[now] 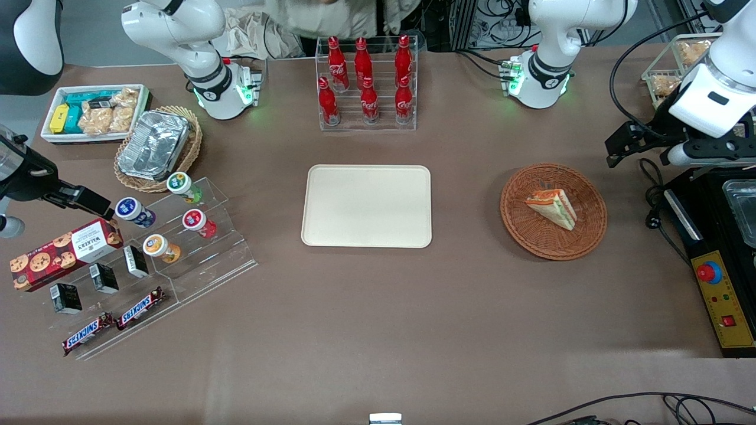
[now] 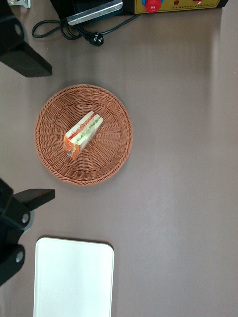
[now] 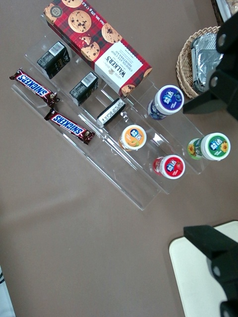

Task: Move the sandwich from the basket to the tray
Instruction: 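Move the left gripper over the wicker basket toward the sandwich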

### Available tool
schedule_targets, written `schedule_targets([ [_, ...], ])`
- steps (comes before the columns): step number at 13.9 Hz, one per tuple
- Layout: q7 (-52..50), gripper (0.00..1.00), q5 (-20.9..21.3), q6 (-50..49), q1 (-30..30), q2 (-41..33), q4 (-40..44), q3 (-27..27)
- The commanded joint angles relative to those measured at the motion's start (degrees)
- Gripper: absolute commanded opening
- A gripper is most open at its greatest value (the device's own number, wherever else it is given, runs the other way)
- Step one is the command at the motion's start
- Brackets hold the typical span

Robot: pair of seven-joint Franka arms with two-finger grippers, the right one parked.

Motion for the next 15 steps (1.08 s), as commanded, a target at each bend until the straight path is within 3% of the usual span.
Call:
schedule_targets([
  [1,-0.7,0.99,-0.3,-0.5,-0.1,0.3,1.3,-0.1],
  [8,-0.5,0.99,0.1,-2.4,-0.3,-1.8,-1.2,-0.2],
  [12,-0.9,1.00,0.1,-1.4,0.2,-7.5,-9.2,0.1],
  [15,-1.2,0.99,0.0,7.0,0.6,-13.4,-21.8,0.4],
])
